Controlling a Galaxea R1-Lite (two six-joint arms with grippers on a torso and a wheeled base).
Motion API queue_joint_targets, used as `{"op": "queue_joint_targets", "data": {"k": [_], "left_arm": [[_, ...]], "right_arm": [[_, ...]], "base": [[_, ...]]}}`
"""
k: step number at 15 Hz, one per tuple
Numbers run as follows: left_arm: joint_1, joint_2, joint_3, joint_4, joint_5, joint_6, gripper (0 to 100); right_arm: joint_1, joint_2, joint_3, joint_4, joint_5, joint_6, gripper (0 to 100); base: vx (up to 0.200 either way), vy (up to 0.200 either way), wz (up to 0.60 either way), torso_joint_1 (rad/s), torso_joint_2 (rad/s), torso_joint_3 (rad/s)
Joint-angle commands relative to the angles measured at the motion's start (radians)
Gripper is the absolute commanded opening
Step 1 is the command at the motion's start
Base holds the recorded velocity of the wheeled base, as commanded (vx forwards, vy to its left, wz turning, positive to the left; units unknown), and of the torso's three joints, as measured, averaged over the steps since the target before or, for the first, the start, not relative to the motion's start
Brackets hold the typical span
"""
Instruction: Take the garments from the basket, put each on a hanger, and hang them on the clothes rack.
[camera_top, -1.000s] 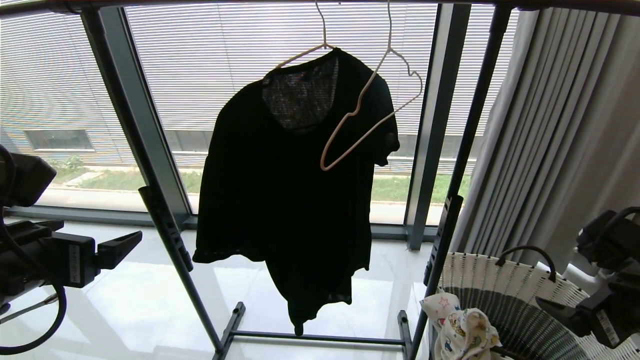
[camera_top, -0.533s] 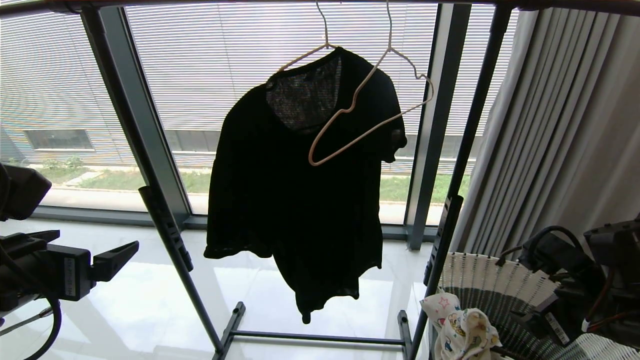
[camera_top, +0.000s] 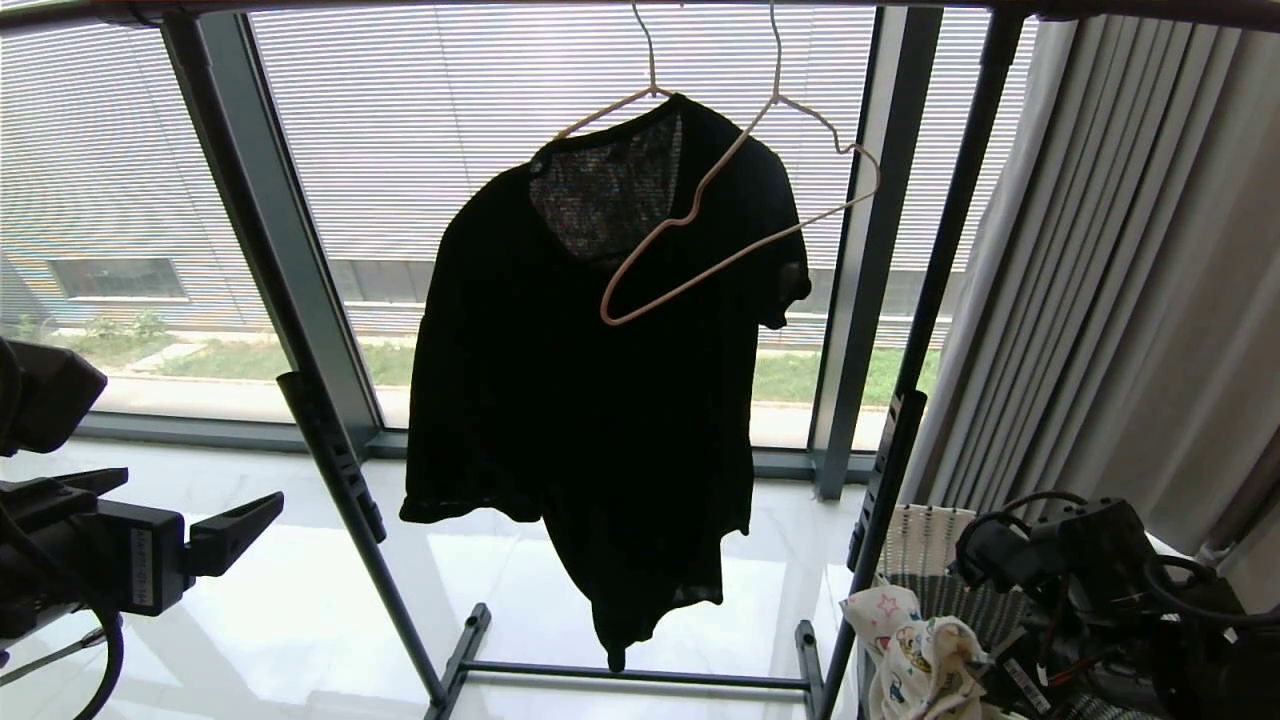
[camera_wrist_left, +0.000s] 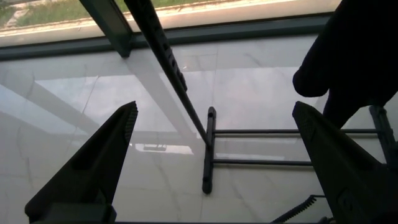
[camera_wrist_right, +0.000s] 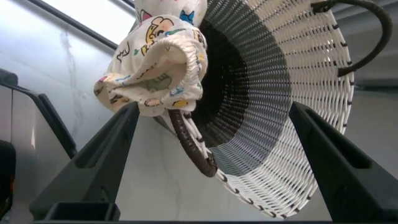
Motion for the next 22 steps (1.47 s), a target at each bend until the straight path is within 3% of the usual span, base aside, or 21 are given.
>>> {"op": "queue_joint_targets", "data": {"k": [1, 3, 5, 8, 14, 15, 20, 22], "left_arm": [[-0.021, -0.052, 0.005, 0.000, -0.084, -0.003, 100], [-0.020, -0.113, 0.033, 0.003, -0.206, 0.002, 100], [-0.020, -0.127, 0.047, 0.004, -0.209, 0.002, 100], [-0.020, -0.127, 0.044, 0.004, -0.207, 0.003, 100], [-0.021, -0.133, 0.050, 0.004, -0.209, 0.002, 100], [-0.021, -0.133, 0.050, 0.004, -0.209, 0.002, 100], [-0.018, -0.130, 0.076, 0.003, -0.183, 0.002, 100], [-0.020, -0.130, 0.085, 0.003, -0.124, 0.003, 100]], "right_arm": [[-0.002, 0.141, 0.002, -0.070, -0.027, -0.001, 100], [-0.010, 0.217, -0.001, -0.164, -0.052, -0.001, 100], [-0.025, 0.269, 0.001, -0.230, -0.073, -0.010, 100], [-0.085, 0.281, -0.012, -0.250, -0.076, -0.094, 100], [-0.093, 0.393, -0.015, -0.484, -0.076, -0.131, 100], [-0.093, 0.398, -0.016, -0.492, -0.073, -0.131, 0], [-0.087, 0.306, -0.015, -0.509, -0.064, -0.133, 0], [-0.071, 0.198, -0.035, -0.423, -0.061, -0.130, 0]], "base": [[0.000, 0.000, 0.00, 0.000, 0.00, 0.000], [0.000, 0.000, 0.00, 0.000, 0.00, 0.000], [0.000, 0.000, 0.00, 0.000, 0.00, 0.000], [0.000, 0.000, 0.00, 0.000, 0.00, 0.000], [0.000, 0.000, 0.00, 0.000, 0.00, 0.000], [0.000, 0.000, 0.00, 0.000, 0.00, 0.000], [0.000, 0.000, 0.00, 0.000, 0.00, 0.000], [0.000, 0.000, 0.00, 0.000, 0.00, 0.000]]}}
